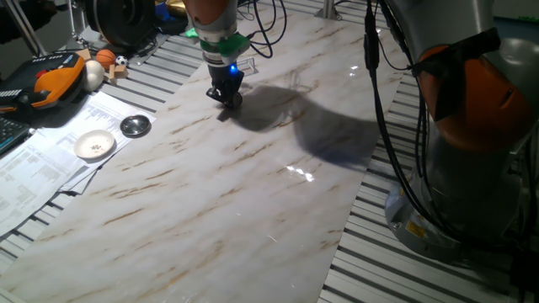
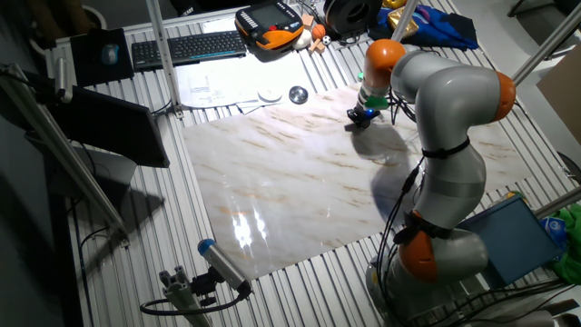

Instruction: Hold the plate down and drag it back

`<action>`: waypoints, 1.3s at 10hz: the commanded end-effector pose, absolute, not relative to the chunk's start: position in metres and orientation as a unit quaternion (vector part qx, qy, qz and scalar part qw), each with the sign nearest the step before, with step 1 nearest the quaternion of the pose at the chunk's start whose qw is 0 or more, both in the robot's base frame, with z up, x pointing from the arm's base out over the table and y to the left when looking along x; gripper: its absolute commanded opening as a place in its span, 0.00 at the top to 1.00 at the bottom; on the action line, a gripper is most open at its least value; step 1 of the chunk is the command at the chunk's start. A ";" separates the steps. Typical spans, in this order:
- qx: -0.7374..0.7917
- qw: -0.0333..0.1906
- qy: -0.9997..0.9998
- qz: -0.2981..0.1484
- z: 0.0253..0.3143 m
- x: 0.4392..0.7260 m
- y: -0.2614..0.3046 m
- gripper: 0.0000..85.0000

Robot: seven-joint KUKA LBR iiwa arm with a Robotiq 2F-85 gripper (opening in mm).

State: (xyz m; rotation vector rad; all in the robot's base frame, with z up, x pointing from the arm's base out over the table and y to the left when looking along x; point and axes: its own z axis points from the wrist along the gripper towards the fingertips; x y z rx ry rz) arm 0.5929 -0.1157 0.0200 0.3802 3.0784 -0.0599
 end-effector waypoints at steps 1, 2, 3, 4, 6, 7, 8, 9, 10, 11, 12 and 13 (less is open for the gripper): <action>0.126 0.019 0.992 -0.020 0.016 0.590 -0.109 1.00; 0.130 0.020 0.991 -0.019 0.015 0.588 -0.106 1.00; 0.132 0.020 0.991 -0.017 0.015 0.587 -0.103 1.00; 0.135 0.019 0.991 -0.017 0.015 0.586 -0.100 1.00; 0.138 0.017 0.990 -0.018 0.016 0.585 -0.097 1.00; 0.140 0.016 0.990 -0.017 0.016 0.584 -0.094 1.00; 0.143 0.016 0.989 -0.017 0.016 0.583 -0.091 1.00; 0.146 0.016 0.989 -0.017 0.015 0.581 -0.088 1.00; 0.148 0.015 0.989 -0.017 0.016 0.580 -0.086 1.00; 0.149 0.013 0.989 -0.016 0.016 0.580 -0.085 1.00; 0.151 0.012 0.988 -0.015 0.017 0.580 -0.083 1.00; 0.152 0.011 0.988 -0.015 0.018 0.580 -0.082 1.00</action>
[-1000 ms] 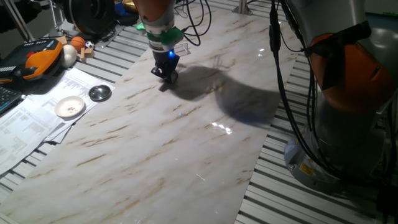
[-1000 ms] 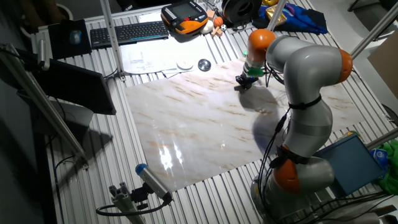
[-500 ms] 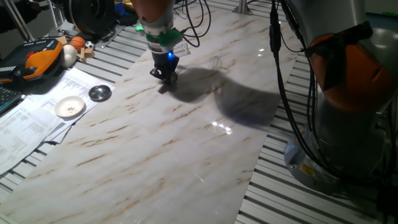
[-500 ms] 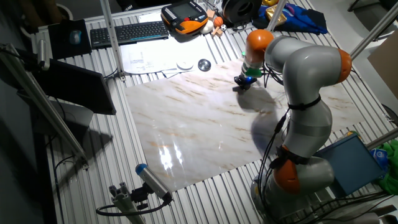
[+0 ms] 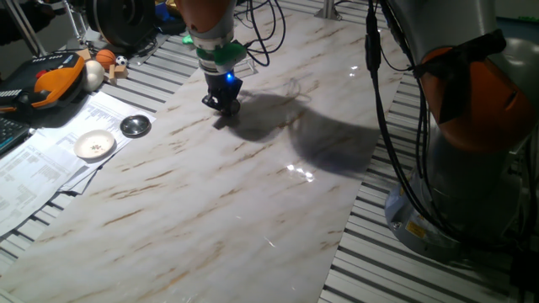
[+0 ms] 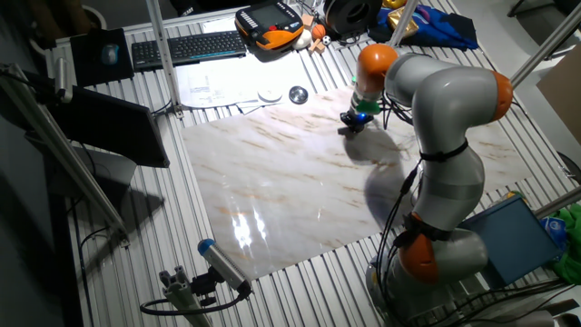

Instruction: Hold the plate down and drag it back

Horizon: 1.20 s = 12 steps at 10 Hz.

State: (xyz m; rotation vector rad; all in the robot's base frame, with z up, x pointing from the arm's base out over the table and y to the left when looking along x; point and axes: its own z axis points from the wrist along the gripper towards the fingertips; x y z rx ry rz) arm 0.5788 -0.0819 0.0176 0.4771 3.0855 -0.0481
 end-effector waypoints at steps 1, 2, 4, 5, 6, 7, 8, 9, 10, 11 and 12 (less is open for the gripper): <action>0.153 0.009 0.988 -0.015 0.019 0.579 -0.080 1.00; 0.155 0.008 0.988 -0.015 0.020 0.578 -0.078 1.00; 0.162 0.008 0.987 -0.017 0.021 0.575 -0.072 1.00; 0.164 0.006 0.986 -0.017 0.021 0.574 -0.069 1.00; 0.166 0.002 0.986 -0.016 0.023 0.573 -0.067 1.00; 0.168 -0.005 0.986 -0.013 0.027 0.572 -0.065 1.00; 0.169 -0.009 0.985 -0.014 0.030 0.572 -0.062 1.00; 0.174 -0.015 0.985 -0.012 0.034 0.572 -0.059 1.00; 0.175 -0.021 0.984 -0.012 0.038 0.572 -0.056 1.00; 0.179 -0.026 0.983 -0.012 0.041 0.572 -0.053 1.00; 0.179 -0.028 0.983 -0.011 0.043 0.572 -0.051 1.00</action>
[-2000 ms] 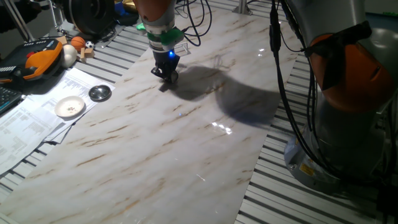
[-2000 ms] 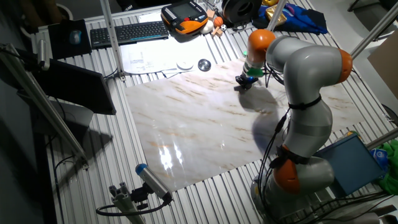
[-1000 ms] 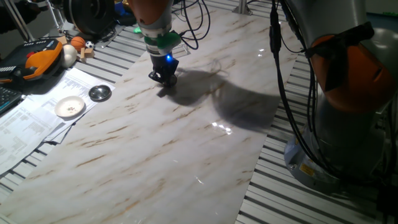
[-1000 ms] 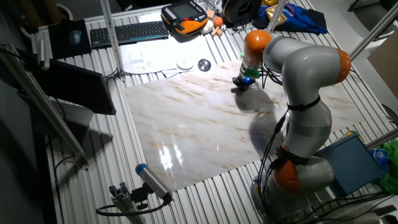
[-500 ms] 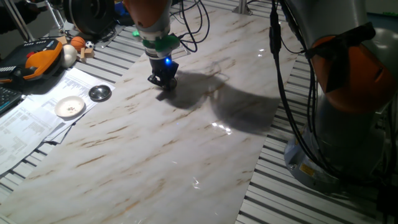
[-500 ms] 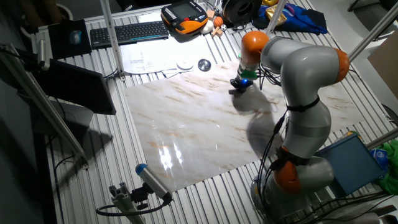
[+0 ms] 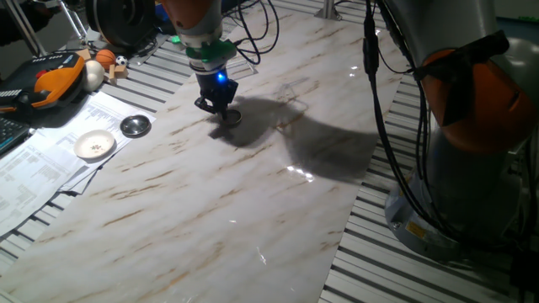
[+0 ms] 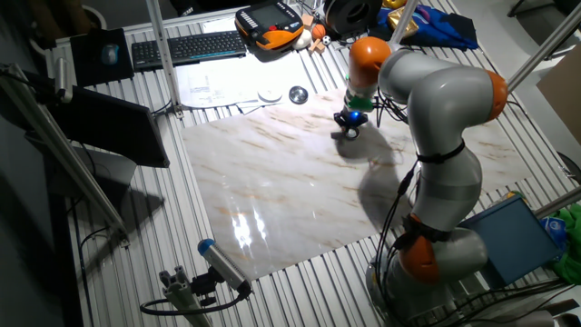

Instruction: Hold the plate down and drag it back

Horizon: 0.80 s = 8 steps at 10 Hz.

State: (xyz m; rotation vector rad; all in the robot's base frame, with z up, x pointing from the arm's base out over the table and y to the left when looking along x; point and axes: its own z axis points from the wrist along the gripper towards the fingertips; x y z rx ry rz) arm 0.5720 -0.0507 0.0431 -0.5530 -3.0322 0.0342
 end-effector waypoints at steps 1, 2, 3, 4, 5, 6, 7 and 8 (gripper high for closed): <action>-0.180 0.034 -0.983 0.011 0.046 0.573 -0.049 1.00; -0.183 0.038 -0.982 0.010 0.055 0.575 -0.045 1.00; -0.183 0.045 -0.982 0.015 0.068 0.577 -0.040 1.00; -0.181 0.043 -0.983 0.013 0.079 0.578 -0.038 1.00; -0.173 0.036 -0.984 0.016 0.089 0.580 -0.038 1.00; -0.169 0.036 -0.985 0.016 0.100 0.582 -0.038 1.00; -0.161 0.037 -0.986 0.018 0.111 0.584 -0.038 1.00; -0.151 0.036 -0.988 0.019 0.121 0.583 -0.039 1.00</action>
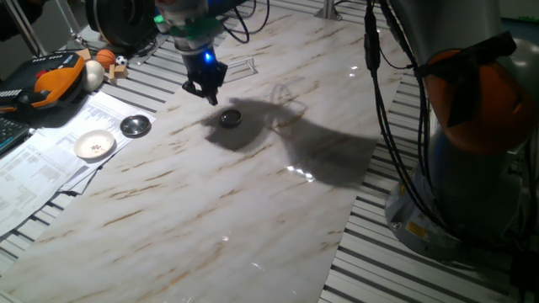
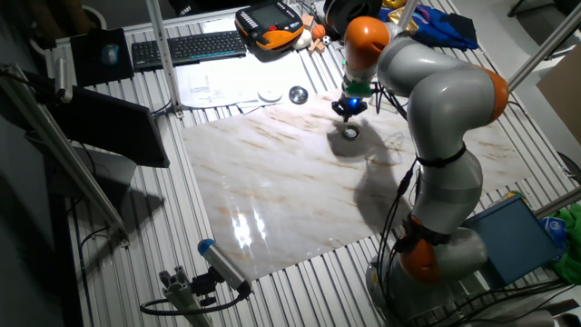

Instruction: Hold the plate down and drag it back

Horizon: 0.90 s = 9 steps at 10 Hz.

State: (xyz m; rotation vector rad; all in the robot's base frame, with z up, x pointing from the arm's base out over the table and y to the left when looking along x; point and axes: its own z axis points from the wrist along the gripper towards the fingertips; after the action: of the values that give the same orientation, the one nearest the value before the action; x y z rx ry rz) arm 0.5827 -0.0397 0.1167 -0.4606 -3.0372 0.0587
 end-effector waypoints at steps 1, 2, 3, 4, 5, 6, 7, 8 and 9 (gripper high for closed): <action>-0.141 0.033 -0.989 0.019 0.131 0.582 -0.041 1.00; -0.132 0.031 -0.991 0.013 0.142 0.580 -0.043 1.00; -0.116 0.024 -0.993 0.014 0.152 0.578 -0.048 1.00; -0.104 0.018 -0.994 0.014 0.155 0.575 -0.053 1.00; -0.095 0.018 -0.995 0.014 0.158 0.573 -0.056 1.00; -0.092 0.020 -0.996 0.010 0.160 0.571 -0.057 1.00; -0.091 0.023 -0.996 0.011 0.160 0.571 -0.055 1.00; -0.089 0.025 -0.996 0.010 0.160 0.571 -0.054 1.00; -0.086 0.026 -0.996 0.008 0.160 0.570 -0.054 1.00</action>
State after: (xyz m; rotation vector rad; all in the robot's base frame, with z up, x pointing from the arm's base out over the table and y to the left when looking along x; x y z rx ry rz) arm 0.5705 -0.0541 0.1603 -0.2641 -3.0783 0.0262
